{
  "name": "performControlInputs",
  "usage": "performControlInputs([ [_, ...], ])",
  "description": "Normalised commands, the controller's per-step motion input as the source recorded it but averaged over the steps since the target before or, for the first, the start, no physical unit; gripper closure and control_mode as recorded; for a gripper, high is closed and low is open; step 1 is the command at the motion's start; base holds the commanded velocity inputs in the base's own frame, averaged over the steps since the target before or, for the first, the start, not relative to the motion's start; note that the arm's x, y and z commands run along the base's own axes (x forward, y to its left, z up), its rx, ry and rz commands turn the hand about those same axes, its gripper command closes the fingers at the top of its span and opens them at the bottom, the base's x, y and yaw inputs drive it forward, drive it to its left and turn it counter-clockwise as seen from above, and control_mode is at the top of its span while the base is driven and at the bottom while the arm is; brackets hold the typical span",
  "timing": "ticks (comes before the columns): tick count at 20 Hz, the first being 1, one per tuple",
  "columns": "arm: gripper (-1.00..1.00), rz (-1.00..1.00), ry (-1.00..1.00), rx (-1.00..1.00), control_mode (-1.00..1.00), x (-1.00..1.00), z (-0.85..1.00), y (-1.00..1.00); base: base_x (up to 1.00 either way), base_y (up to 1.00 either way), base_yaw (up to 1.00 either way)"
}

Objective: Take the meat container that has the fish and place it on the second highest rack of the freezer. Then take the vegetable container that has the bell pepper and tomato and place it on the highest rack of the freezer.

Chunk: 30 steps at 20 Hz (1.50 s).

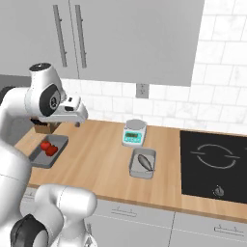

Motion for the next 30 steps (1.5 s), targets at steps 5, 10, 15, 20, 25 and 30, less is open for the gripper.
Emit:
performControlInputs([
  [5,-1.0,0.51,0.09,0.0,-1.0,0.05,-0.38,0.51,0.0,0.0,0.0],
  [10,-1.0,0.52,0.06,-0.09,-1.0,0.0,-0.36,0.62,0.0,0.0,0.0],
  [15,-1.0,0.43,0.02,-0.16,-1.0,-0.04,-0.39,0.59,0.0,0.0,0.0],
  [20,-1.0,0.38,0.0,-0.15,-1.0,-0.18,-0.32,0.57,0.0,0.0,0.0],
  [25,-1.0,0.35,0.0,-0.18,-1.0,-0.35,-0.28,0.51,0.0,0.0,0.0],
  [30,-1.0,0.11,0.0,-0.04,-1.0,-0.15,-0.12,0.14,0.0,0.0,0.0],
])
